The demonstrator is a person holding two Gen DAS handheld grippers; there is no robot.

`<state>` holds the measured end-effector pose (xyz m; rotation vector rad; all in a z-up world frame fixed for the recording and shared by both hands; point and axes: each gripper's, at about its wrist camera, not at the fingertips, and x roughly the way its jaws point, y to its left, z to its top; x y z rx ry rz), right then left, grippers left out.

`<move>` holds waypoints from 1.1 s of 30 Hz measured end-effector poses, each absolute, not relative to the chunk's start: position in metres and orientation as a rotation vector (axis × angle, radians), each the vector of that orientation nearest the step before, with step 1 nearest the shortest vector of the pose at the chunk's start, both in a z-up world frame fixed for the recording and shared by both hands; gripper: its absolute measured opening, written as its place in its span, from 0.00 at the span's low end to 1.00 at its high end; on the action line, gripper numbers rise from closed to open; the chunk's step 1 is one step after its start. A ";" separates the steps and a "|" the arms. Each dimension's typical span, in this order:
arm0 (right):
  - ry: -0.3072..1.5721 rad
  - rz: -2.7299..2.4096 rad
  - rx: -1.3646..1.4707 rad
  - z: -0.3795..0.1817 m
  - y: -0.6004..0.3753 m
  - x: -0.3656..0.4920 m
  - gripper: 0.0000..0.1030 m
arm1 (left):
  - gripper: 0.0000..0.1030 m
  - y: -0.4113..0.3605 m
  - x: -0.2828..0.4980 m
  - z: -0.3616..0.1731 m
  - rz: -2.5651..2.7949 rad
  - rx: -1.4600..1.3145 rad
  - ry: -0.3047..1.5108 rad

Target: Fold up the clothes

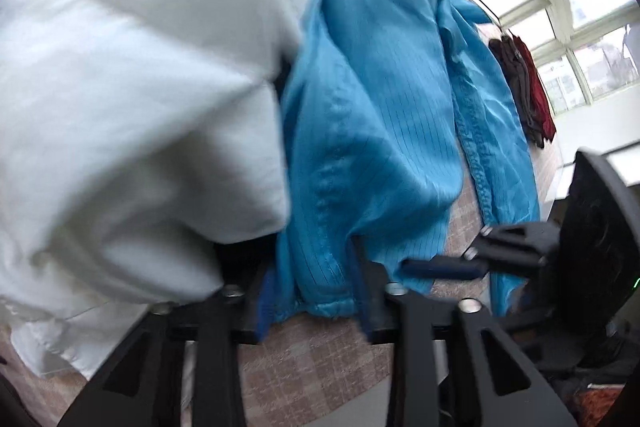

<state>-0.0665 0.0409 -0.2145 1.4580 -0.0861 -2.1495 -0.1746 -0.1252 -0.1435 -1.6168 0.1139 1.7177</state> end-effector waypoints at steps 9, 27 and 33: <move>0.134 -2.462 1.477 -0.160 0.083 -0.065 0.28 | 0.02 -0.113 -0.161 -0.104 1.753 -1.555 0.170; -0.098 -2.697 1.506 -0.147 0.164 -0.073 0.41 | 0.02 -0.160 -0.267 0.066 2.122 -1.294 0.106; -0.318 -2.768 1.626 -0.165 0.237 -0.102 0.41 | 0.02 -0.186 -0.331 0.099 2.195 -1.277 -0.006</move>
